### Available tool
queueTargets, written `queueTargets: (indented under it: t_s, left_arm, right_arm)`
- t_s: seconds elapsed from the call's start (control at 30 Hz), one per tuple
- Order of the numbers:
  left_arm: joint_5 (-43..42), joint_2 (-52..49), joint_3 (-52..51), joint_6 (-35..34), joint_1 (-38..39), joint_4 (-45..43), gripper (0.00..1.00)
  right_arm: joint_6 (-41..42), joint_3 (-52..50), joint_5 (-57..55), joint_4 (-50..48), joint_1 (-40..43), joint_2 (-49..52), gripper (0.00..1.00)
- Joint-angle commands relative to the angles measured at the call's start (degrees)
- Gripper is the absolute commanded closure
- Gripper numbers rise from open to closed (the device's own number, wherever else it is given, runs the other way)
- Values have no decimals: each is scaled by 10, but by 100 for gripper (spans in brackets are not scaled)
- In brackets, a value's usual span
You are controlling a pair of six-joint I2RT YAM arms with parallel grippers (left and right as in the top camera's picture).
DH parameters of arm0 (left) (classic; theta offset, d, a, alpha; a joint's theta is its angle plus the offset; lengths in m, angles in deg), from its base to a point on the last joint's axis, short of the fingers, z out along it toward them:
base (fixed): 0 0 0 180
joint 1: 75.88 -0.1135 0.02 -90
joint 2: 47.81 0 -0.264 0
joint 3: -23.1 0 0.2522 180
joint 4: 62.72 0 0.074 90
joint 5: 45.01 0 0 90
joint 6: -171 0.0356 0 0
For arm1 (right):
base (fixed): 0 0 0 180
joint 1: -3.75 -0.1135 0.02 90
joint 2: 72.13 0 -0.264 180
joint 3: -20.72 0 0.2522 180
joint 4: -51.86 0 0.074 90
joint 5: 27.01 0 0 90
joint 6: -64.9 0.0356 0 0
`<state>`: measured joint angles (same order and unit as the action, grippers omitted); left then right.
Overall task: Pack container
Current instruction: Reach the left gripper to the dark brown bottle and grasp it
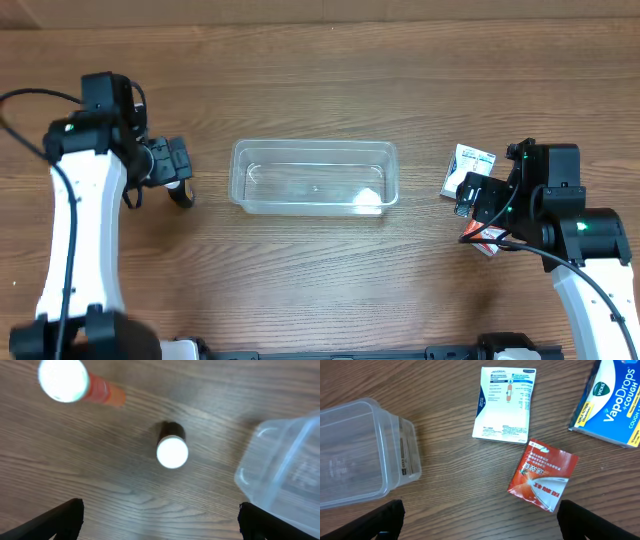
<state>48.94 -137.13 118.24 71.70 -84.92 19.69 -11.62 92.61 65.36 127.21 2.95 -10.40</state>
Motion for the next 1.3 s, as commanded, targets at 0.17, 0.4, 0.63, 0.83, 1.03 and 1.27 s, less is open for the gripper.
queueTargets:
  t_s: [0.17,0.4,0.63,0.83,1.03,1.27]
  left_arm:
    - [5,-123,10,-14,-2,-23,2]
    - [4,-177,10,-15,1,-43,34]
    - [5,-182,10,-15,1,-45,63]
    - [-11,-182,10,-14,1,-44,84]
    - [-53,-167,16,-14,2,-38,96]
    - [-81,-38,74,-15,59,-15,96]
  right_arm:
    - [3,15,3,-2,2,-4,0]
    - [3,15,3,-2,2,-4,0]
    - [3,15,3,-2,2,-4,0]
    - [3,15,3,-2,2,-4,0]
    - [3,15,3,-2,2,-4,0]
    - [3,15,3,-2,2,-4,0]
